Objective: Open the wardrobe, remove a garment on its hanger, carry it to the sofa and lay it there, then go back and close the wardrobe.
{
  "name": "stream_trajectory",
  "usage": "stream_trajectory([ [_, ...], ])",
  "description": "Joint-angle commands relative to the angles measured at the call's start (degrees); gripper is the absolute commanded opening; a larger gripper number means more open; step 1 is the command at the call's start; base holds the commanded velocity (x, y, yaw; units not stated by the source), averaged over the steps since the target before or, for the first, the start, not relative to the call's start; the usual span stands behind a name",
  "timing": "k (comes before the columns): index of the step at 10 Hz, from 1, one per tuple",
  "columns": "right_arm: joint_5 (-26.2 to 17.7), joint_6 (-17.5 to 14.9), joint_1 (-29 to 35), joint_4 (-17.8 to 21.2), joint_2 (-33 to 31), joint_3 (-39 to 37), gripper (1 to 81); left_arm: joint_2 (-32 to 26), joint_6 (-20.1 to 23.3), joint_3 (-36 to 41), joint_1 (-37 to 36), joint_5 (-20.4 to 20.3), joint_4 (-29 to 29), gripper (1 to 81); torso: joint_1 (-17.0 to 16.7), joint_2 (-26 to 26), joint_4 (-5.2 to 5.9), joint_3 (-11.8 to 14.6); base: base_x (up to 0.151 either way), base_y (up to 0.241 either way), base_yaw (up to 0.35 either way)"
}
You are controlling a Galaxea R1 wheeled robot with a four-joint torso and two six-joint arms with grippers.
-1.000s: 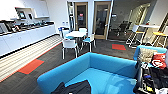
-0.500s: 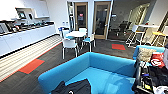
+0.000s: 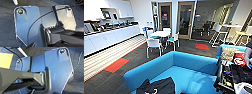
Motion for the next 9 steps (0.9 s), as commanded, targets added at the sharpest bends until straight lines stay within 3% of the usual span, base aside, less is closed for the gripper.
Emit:
stream_trajectory([
  [1,-2.8,0.0,1.1,-0.3,-0.1,0.2,81.1,0.1,0.3,0.2,-2.0,3.0,-0.1,81.1,0.1,0.0,0.00,0.0,-0.081,0.000,0.000],
  [6,-2.9,-0.1,1.1,-0.4,0.1,0.2,81.1,0.1,0.3,0.2,-2.0,3.1,0.0,81.1,0.1,0.0,0.00,0.0,-0.075,0.000,0.000],
  [9,-3.0,-0.1,1.1,-0.4,0.0,0.2,81.1,0.1,0.3,0.2,-2.0,3.1,-0.1,81.1,0.1,0.0,0.00,0.0,0.000,0.000,0.000],
])
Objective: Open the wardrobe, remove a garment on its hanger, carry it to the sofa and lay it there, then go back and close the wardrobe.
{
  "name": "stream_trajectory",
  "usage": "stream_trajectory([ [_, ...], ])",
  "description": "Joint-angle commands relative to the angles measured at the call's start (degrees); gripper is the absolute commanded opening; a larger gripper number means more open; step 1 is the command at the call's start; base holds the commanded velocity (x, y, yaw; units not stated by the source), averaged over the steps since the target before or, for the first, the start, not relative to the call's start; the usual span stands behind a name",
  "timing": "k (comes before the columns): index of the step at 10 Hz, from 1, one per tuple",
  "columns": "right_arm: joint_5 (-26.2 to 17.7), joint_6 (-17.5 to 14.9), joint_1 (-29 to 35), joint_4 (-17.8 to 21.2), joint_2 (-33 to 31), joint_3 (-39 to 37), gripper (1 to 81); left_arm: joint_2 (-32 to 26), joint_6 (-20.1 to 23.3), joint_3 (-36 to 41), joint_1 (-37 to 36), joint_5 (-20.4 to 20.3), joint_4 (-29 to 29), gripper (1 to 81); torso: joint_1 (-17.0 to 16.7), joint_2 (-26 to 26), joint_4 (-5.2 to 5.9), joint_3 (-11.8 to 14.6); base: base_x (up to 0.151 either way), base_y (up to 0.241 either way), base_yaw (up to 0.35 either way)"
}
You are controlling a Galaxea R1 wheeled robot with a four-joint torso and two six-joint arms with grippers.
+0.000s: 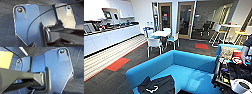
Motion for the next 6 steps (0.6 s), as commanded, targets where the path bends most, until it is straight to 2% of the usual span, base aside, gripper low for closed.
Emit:
stream_trajectory([
  [1,-2.9,-0.1,0.9,-0.3,0.0,0.2,81.1,0.1,0.3,0.2,-2.4,2.8,-0.1,81.1,0.0,0.0,0.00,0.0,0.000,0.000,0.000],
  [6,-2.9,-0.2,0.9,-0.3,0.1,0.1,81.1,-0.3,0.3,0.2,-2.4,2.7,-0.1,81.1,0.0,0.0,0.00,0.0,0.000,0.000,0.000],
])
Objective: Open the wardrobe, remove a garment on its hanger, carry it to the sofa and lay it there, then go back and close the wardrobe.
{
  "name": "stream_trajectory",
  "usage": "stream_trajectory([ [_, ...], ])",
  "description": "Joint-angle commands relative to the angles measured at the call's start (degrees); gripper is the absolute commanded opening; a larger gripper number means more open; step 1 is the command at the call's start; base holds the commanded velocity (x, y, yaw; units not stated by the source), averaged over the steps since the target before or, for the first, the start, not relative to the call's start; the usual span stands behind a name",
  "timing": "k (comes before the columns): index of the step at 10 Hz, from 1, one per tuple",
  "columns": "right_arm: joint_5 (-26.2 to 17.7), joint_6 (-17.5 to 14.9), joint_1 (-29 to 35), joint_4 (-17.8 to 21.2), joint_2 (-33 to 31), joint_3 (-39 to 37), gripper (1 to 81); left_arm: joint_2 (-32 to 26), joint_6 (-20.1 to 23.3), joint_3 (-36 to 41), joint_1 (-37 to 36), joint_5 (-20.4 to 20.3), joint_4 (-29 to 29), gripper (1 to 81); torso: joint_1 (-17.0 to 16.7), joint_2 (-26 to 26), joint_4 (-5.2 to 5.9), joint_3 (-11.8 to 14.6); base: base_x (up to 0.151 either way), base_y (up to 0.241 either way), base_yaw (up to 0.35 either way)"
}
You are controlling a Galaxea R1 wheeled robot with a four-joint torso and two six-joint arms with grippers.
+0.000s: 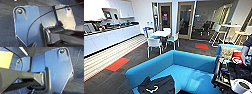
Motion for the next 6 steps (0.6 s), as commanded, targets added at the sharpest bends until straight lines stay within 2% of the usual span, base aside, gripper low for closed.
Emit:
stream_trajectory([
  [1,-3.1,-0.2,1.0,-0.3,0.1,0.2,81.1,-0.2,0.3,0.2,-2.1,2.8,-0.1,81.1,0.0,0.0,0.00,0.0,0.000,0.000,0.000],
  [4,-3.1,-0.3,1.0,-0.3,0.1,0.1,81.1,-0.1,0.3,0.2,-2.1,2.9,0.7,81.1,0.0,0.0,0.00,0.0,0.000,0.000,0.000],
  [6,-3.1,-0.3,1.0,-0.3,0.0,0.1,81.1,-0.3,0.2,0.2,-2.2,3.0,1.0,81.1,0.0,0.0,0.00,0.0,0.000,0.000,0.126],
])
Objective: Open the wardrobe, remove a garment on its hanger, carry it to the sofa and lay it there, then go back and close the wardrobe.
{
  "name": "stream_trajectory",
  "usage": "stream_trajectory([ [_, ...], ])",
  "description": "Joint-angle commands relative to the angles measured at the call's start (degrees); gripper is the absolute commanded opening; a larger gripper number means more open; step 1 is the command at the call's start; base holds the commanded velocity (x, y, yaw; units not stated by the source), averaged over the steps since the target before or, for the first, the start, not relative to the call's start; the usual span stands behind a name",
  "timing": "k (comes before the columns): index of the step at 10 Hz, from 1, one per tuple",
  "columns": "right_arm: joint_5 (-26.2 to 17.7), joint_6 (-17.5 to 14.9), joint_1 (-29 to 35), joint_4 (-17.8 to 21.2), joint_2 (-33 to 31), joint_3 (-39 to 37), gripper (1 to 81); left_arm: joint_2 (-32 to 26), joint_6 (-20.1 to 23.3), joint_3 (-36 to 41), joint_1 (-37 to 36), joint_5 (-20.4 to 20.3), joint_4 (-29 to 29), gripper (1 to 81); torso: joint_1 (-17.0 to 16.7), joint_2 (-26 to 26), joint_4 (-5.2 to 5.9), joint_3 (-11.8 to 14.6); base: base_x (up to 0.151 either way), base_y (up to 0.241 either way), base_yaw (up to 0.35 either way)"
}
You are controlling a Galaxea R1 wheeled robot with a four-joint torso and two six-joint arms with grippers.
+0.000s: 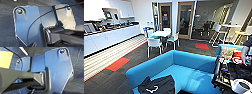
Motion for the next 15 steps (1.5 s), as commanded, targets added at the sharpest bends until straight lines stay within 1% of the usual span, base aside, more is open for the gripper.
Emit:
stream_trajectory([
  [1,-3.0,-0.2,1.1,-0.2,0.0,-0.1,81.1,-0.1,0.1,0.2,-2.2,3.0,0.6,81.1,0.0,0.0,0.00,0.0,0.000,0.000,0.169],
  [8,-3.1,-0.5,1.1,-0.3,0.0,-0.1,81.1,-0.2,0.2,0.2,-2.2,3.5,0.6,81.1,0.0,0.0,-0.02,0.0,0.000,0.000,0.187],
  [15,-3.9,-0.3,1.4,-0.2,0.1,-0.5,81.1,-0.4,0.2,0.2,-2.2,3.5,0.7,81.1,0.0,0.0,-0.02,0.0,0.000,0.000,0.255],
])
